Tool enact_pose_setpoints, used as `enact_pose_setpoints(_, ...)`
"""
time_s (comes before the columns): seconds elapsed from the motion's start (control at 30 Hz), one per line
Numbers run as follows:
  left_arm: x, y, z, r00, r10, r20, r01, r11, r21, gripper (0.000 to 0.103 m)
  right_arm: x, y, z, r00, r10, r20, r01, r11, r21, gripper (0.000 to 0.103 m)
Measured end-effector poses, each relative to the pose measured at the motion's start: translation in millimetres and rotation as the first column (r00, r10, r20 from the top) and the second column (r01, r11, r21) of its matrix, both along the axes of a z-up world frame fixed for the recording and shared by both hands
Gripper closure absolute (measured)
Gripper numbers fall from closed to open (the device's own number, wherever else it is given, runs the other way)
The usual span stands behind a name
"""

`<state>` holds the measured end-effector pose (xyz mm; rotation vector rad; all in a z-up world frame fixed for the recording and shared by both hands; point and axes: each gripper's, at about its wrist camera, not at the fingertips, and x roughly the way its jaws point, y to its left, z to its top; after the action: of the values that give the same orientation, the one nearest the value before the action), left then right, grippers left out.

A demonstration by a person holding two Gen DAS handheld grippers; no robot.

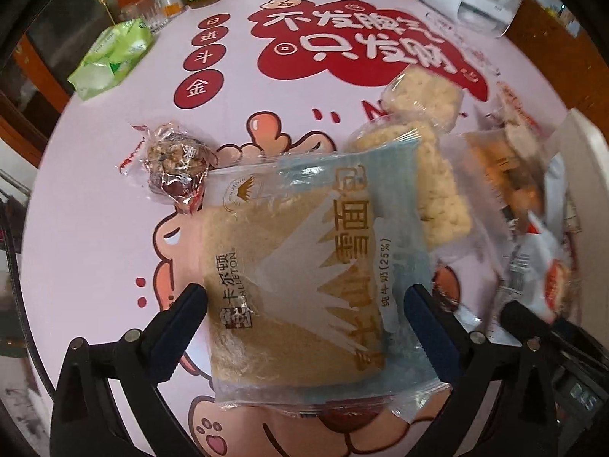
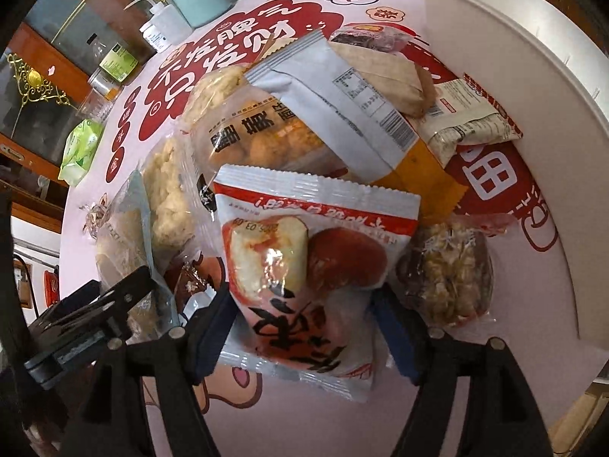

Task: Organize snacks
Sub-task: 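Grasp the brown bread loaf with the left tool while the right tool grasps the red-white snack bag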

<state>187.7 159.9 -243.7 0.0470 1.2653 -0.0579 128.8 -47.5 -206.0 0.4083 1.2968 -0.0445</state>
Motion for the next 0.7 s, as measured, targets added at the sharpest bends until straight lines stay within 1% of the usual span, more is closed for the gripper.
enact_pose_setpoints(0.1, 4, -3, -6, 1.0, 0.024, -0.015, -0.023, 0.999, 0.048, 0.0, 1, 3, 0, 1.0, 0.013, -0.004, -0.013, 1.0, -0.019, 0.029)
enact_pose_setpoints(0.2, 6, -1, -9, 0.998, 0.051, -0.031, -0.05, 0.998, 0.046, 0.0, 1, 7, 0, 1.0, 0.026, -0.003, -0.026, 0.999, -0.042, 0.028)
enact_pose_setpoints(0.27, 8, 4, -13, 0.996, 0.075, -0.046, -0.074, 0.997, 0.018, 0.0, 1, 11, -1, 0.999, 0.038, 0.001, -0.038, 0.997, -0.065, 0.028)
enact_pose_setpoints(0.33, 12, 16, -20, 0.989, 0.12, -0.089, -0.126, 0.99, -0.064, 0.0, 1, 14, -1, 0.999, 0.05, 0.005, -0.049, 0.995, -0.092, 0.028)
enact_pose_setpoints(0.37, 12, 19, -20, 0.988, 0.129, -0.087, -0.136, 0.988, -0.075, 0.0, 1, 16, -1, 0.999, 0.054, 0.004, -0.054, 0.993, -0.102, 0.028)
enact_pose_setpoints(0.43, 12, 16, -21, 0.989, 0.11, -0.096, -0.116, 0.991, -0.061, 0.0, 2, 20, -1, 0.997, 0.079, 0.004, -0.078, 0.988, -0.135, 0.029)
enact_pose_setpoints(0.5, 12, 16, -21, 0.989, 0.109, -0.101, -0.116, 0.991, -0.061, 0.0, 1, 20, -1, 0.996, 0.084, 0.009, -0.082, 0.987, -0.14, 0.03)
enact_pose_setpoints(0.57, 16, 15, -21, 0.988, 0.106, -0.111, -0.113, 0.992, -0.058, 0.0, 1, 18, 0, 0.996, 0.083, 0.016, -0.08, 0.988, -0.133, 0.034)
enact_pose_setpoints(0.6, 16, 14, -21, 0.988, 0.102, -0.117, -0.109, 0.992, -0.057, 0.001, 1, 17, 1, 0.996, 0.085, 0.022, -0.081, 0.989, -0.127, 0.039)
enact_pose_setpoints(0.63, 17, 14, -20, 0.989, 0.095, -0.117, -0.102, 0.993, -0.055, 0.003, 0, 15, 1, 0.996, 0.085, 0.025, -0.082, 0.99, -0.115, 0.041)
enact_pose_setpoints(0.7, 19, 11, -18, 0.99, 0.083, -0.114, -0.089, 0.995, -0.051, 0.01, 0, 12, 2, 0.996, 0.085, 0.035, -0.082, 0.992, -0.092, 0.045)
